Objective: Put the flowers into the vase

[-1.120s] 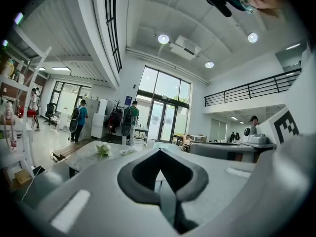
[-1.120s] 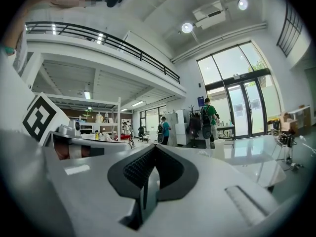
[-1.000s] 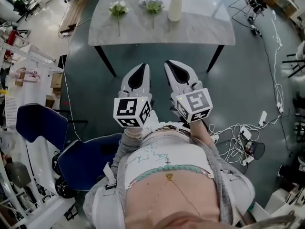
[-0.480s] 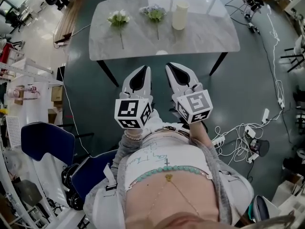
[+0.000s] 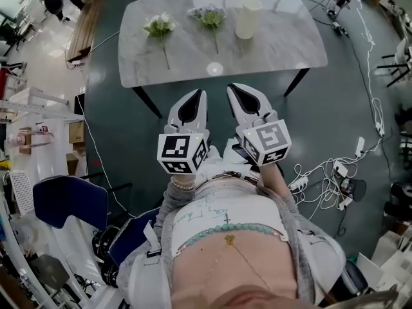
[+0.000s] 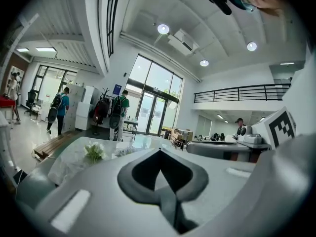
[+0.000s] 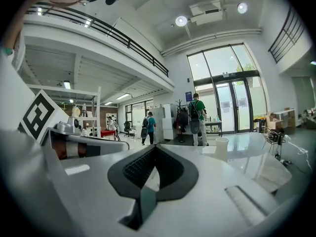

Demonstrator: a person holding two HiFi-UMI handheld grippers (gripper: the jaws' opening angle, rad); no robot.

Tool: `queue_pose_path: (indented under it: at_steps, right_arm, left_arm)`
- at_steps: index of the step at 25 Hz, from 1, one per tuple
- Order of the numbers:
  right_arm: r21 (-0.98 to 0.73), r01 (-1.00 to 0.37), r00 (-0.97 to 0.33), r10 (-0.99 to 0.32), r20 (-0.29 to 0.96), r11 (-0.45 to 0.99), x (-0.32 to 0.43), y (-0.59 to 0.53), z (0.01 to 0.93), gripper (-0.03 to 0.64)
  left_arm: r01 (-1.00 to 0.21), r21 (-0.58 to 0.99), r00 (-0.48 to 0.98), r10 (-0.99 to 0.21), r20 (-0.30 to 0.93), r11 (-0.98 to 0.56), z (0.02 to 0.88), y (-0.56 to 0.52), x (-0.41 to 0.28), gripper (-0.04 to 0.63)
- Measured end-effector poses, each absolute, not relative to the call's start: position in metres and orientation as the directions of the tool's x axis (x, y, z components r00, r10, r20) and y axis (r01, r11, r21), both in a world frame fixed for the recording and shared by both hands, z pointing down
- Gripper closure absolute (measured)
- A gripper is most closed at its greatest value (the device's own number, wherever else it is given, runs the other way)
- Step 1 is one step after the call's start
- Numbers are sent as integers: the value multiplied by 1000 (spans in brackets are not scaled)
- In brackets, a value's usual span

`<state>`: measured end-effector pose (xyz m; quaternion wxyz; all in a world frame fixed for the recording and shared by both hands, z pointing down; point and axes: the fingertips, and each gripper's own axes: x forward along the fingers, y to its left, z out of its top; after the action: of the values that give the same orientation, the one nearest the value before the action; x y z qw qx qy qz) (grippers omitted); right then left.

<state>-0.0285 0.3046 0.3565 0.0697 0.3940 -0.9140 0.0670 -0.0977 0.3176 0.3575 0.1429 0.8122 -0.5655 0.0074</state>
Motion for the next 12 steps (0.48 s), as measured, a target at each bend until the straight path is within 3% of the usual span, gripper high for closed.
queue_pose_path:
  at_steps: [12]
  right_arm:
    - [-78, -684, -724, -662, 192, 725, -53, 236, 356, 594]
  left_arm:
    - [-931, 223, 334, -922, 195, -290, 358, 252, -107, 594]
